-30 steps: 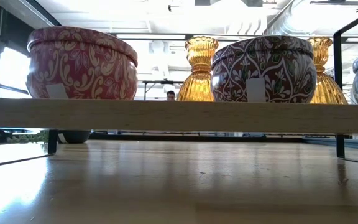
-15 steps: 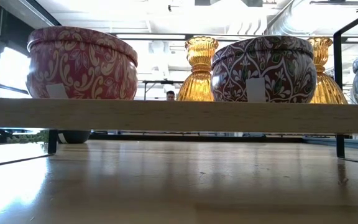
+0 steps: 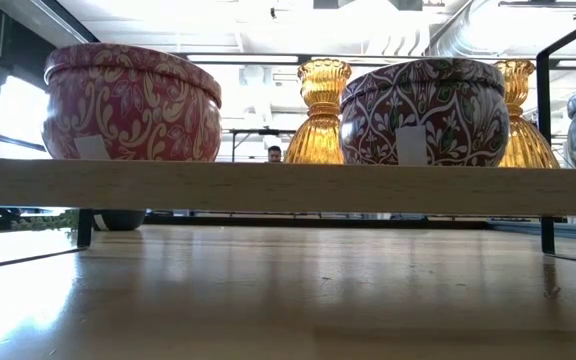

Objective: Pick & Place candle stick holders
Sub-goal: Return to Home Position

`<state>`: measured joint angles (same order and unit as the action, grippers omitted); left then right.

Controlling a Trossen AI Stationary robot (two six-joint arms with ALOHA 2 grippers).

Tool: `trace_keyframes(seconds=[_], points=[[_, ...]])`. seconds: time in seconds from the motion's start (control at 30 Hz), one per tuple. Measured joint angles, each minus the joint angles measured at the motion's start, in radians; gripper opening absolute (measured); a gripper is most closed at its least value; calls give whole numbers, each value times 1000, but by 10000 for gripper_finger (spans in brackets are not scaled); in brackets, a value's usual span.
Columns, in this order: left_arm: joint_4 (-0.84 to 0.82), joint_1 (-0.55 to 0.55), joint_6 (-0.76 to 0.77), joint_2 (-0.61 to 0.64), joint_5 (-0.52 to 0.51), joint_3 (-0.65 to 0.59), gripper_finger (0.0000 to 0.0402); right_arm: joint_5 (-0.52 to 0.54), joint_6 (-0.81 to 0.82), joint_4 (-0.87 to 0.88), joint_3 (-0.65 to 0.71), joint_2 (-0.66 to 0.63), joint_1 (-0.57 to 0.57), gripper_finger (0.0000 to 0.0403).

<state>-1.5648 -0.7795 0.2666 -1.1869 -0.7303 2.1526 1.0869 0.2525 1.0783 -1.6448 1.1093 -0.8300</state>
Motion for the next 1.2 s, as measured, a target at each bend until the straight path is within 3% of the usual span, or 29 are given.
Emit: trace_keyframes(seconds=[0.1, 0.2, 0.43, 0.63, 0.73, 0.9, 1.0, 1.1, 1.2], points=[[54, 0, 74, 134, -47, -198, 4, -1, 75, 12, 128, -100, -22, 1], [213, 0, 75, 306, -34, -464, 2, -38, 84, -89, 326, -219, -48, 1], [708, 0, -41, 756, 84, -1167, 2, -109, -91, -652, 857, -494, -81, 0], [993, 0, -166, 1083, 186, -1564, 2, -216, -210, -1059, 1197, -653, -48, 0], [1079, 0, -233, 1189, 260, -1688, 2, -273, -209, -1176, 1315, -711, -17, 0], [1111, 0, -288, 1157, 422, -1749, 2, -356, -210, -1313, 1446, -764, 45, 0], [1153, 0, -310, 1156, 446, -1775, 2, -401, -209, -1367, 1495, -771, 79, 0], [1192, 0, -326, 1174, 545, -1806, 2, -433, -204, -1401, 1535, -767, 103, 0], [1247, 0, -340, 1176, 558, -1852, 2, -454, -183, -1441, 1583, -767, 125, 0]])
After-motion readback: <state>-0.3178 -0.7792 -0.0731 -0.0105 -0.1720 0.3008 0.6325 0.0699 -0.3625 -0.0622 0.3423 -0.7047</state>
